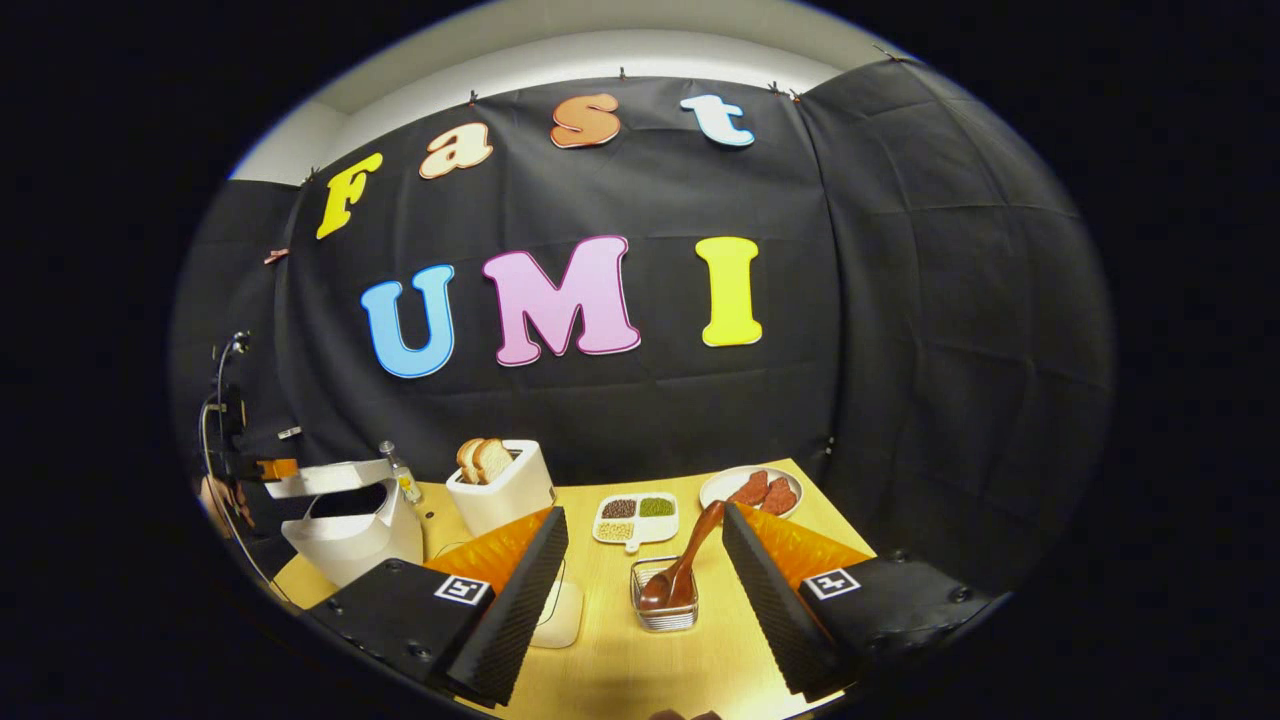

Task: Close the left gripper, press the button to open the rice cooker; take a wooden spoon from the chopstick holder with the right hand, scoop a spoonful of rice and pour it into the rice cooker, then put the wooden spoon back into the chopstick holder.

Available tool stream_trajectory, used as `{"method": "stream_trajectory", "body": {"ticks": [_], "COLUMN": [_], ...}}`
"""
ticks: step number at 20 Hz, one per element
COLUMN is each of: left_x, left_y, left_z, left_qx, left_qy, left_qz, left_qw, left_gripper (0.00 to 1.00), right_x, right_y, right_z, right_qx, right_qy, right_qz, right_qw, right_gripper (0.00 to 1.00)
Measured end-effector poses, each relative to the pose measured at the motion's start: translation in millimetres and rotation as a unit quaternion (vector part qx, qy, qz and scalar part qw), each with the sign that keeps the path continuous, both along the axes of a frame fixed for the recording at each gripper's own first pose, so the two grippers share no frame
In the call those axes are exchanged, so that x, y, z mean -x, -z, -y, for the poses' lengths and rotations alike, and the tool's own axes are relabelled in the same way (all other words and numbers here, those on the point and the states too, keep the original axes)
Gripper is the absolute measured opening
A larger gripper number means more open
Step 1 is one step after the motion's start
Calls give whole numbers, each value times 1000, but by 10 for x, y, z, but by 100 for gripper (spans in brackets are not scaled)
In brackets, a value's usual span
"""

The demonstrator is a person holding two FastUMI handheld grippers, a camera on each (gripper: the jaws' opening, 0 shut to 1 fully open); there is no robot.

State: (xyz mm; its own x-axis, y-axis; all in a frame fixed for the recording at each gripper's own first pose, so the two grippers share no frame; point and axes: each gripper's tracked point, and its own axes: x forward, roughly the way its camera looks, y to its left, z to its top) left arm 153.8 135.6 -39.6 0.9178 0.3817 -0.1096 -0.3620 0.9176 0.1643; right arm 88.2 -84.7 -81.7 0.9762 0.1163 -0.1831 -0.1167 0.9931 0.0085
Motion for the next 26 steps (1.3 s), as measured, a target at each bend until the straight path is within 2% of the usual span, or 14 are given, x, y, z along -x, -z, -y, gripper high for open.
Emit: {"method": "stream_trajectory", "body": {"ticks": [3, 6, 9, 11, 13, 14, 16, 20, 22, 26], "left_x": [227, 540, 827, 979, 1074, 1122, 1212, 1328, 1434, 1563], "left_y": [-169, -89, 14, 126, 321, 445, 680, 999, 1205, 1486], "left_z": [360, 674, 877, 1107, 1285, 1400, 1541, 1804, 1900, 1963], "left_qx": [21, 65, 64, 69, 79, 81, 82, 114, 131, 137], "left_qy": [15, 27, 30, 49, 54, 59, 57, 63, 57, 44], "left_qz": [44, 51, 52, 52, 47, 37, 12, -27, -50, -89], "left_qw": [999, 996, 996, 995, 994, 994, 995, 991, 988, 986], "left_gripper": [7, 9, 12, 43, 88, 99, 96, 96, 96, 96], "right_x": [-99, -165, -222, -284, -371, -422, -527, -815, -931, -1139], "right_y": [72, 162, 293, 384, 495, 539, 638, 933, 1163, 1688], "right_z": [58, 80, 132, 148, 188, 197, 206, 204, 203, 273], "right_qx": [-1, -7, -6, -12, -12, -13, -20, -30, -42, -50], "right_qy": [-8, -14, -13, -15, -13, -12, -11, -9, -5, 16], "right_qz": [-7, -16, -30, -41, -53, -57, -68, -104, -142, -211], "right_qw": [1000, 1000, 999, 999, 998, 998, 997, 994, 989, 976], "right_gripper": [98, 98, 98, 98, 98, 98, 98, 98, 98, 99]}}
